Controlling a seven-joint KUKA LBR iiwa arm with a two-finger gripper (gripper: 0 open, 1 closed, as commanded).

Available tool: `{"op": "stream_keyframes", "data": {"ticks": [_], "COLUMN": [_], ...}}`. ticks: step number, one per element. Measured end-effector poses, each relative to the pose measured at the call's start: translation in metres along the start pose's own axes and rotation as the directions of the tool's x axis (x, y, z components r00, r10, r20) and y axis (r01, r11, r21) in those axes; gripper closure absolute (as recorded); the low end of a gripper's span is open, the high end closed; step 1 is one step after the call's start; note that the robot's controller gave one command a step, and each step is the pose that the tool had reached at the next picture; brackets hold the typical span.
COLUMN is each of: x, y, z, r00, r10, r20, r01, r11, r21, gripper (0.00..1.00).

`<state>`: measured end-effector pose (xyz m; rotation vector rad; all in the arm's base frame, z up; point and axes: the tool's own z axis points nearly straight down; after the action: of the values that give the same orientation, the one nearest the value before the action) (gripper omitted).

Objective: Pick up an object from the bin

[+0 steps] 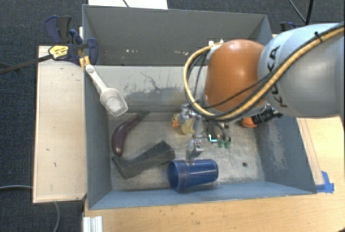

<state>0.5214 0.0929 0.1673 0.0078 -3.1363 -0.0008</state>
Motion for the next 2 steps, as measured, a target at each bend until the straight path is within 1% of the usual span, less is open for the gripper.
{"op": "stream_keyframes", "data": {"ticks": [1,2], "x": [-0.002,0.021], "y": [0.000,0.059], "z": [-0.004,0.084], "r00": [1.000,0.995], "r10": [0.002,-0.088], "r20": [0.008,0.054], "r01": [-0.002,0.089], "r11": [1.000,0.996], "r21": [-0.001,-0.017], "gripper": [0.00,1.00]}}
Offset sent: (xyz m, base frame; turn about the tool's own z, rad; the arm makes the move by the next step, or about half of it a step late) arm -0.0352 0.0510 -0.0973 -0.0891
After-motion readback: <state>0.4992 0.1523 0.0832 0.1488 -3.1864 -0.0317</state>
